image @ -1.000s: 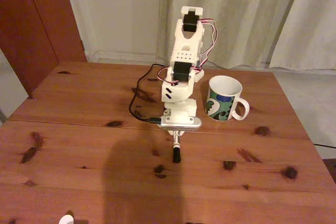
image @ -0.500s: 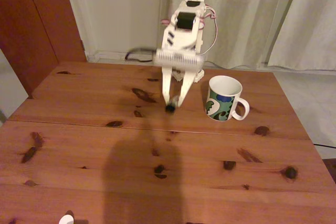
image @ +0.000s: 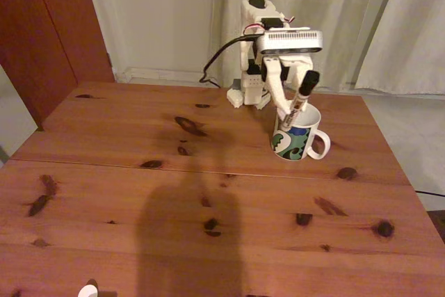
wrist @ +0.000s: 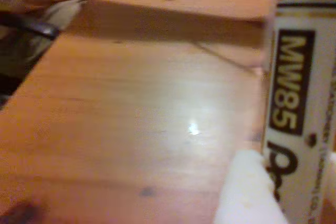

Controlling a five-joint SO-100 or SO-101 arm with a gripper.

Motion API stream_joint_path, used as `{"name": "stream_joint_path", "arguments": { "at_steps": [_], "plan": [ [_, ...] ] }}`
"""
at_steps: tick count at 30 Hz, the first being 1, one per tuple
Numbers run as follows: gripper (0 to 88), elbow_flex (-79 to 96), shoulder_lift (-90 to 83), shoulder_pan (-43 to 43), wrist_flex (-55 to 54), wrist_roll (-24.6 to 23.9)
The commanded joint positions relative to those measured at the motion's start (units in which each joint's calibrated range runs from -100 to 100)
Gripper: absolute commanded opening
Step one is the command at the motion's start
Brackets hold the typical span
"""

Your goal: Clean up the desk and place the pens and markers into the cup

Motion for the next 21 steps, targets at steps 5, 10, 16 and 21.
{"name": "stream_joint_path", "arguments": {
  "at_steps": [5,10,16,21],
  "plan": [
    [0.8,11.8,-12.6,-3.2,-1.7,0.3],
    [0.8,14.2,-18.8,-2.4,-1.7,0.4],
    [0.8,14.6,-22.7,-2.4,-1.8,1.9],
    [0.8,16.1,-25.6,-2.9,-1.7,1.9]
  ]
}}
